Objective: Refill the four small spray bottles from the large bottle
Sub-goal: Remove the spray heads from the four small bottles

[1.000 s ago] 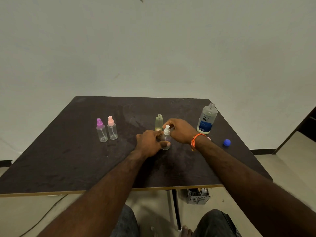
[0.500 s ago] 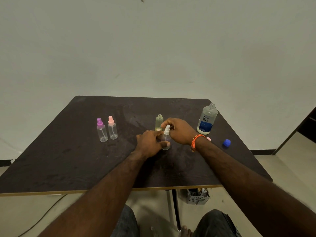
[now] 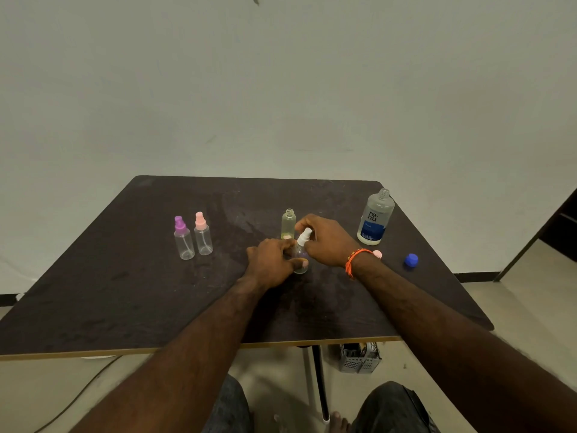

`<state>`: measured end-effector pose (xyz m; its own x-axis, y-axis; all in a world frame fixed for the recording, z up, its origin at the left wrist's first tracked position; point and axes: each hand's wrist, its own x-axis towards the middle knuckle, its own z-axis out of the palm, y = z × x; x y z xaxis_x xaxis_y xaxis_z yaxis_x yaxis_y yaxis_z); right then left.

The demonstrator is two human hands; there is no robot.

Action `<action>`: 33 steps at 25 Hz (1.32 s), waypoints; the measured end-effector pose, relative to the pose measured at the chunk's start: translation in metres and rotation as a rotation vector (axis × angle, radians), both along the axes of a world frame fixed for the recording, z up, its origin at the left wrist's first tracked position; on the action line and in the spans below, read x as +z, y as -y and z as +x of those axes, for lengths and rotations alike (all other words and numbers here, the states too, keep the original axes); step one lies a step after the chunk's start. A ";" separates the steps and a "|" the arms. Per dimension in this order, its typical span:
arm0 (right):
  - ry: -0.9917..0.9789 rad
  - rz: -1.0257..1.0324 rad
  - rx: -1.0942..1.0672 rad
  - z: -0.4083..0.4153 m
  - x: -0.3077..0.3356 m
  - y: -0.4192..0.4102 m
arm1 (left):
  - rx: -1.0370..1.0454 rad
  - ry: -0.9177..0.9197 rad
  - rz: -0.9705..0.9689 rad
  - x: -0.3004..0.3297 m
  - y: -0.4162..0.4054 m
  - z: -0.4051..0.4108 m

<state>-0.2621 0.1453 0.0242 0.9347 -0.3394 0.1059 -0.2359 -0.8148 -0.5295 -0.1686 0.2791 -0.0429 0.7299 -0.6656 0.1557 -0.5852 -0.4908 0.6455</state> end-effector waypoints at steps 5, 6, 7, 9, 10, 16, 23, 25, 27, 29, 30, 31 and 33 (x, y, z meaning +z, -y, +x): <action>0.003 -0.065 -0.045 0.001 -0.004 0.001 | -0.018 -0.016 -0.002 -0.002 0.000 0.001; 0.004 -0.067 -0.055 0.001 -0.006 0.001 | -0.018 -0.023 0.000 -0.003 0.001 0.002; 0.022 -0.063 -0.053 0.001 -0.007 0.001 | -0.020 -0.034 -0.006 -0.004 0.001 0.002; 0.083 -0.050 -0.041 -0.001 -0.007 -0.001 | -0.015 -0.053 -0.027 -0.005 0.001 0.002; 0.123 -0.047 -0.038 -0.002 -0.006 -0.002 | -0.010 -0.051 -0.025 -0.005 0.002 0.002; 0.267 -0.009 -0.148 -0.023 -0.009 0.009 | -0.030 -0.048 -0.016 0.004 0.015 -0.018; 0.549 0.144 -0.517 -0.076 -0.014 0.052 | -0.073 -0.070 -0.050 0.009 0.043 -0.040; 0.641 0.198 -0.695 -0.094 -0.013 0.068 | -0.064 -0.053 -0.040 0.010 0.042 -0.039; 0.578 0.174 -0.849 -0.109 -0.021 0.083 | -0.058 -0.037 -0.021 0.012 0.042 -0.040; 0.352 -0.014 -0.925 -0.119 -0.036 0.095 | -0.059 -0.028 -0.015 0.012 0.041 -0.042; 0.231 -0.130 -0.928 -0.121 -0.044 0.097 | -0.060 -0.022 -0.014 0.012 0.041 -0.042; 0.137 -0.223 -0.916 -0.122 -0.050 0.099 | -0.062 -0.015 -0.014 0.012 0.041 -0.042; 0.012 -0.323 -0.863 -0.120 -0.059 0.099 | -0.058 -0.007 -0.017 0.012 0.040 -0.042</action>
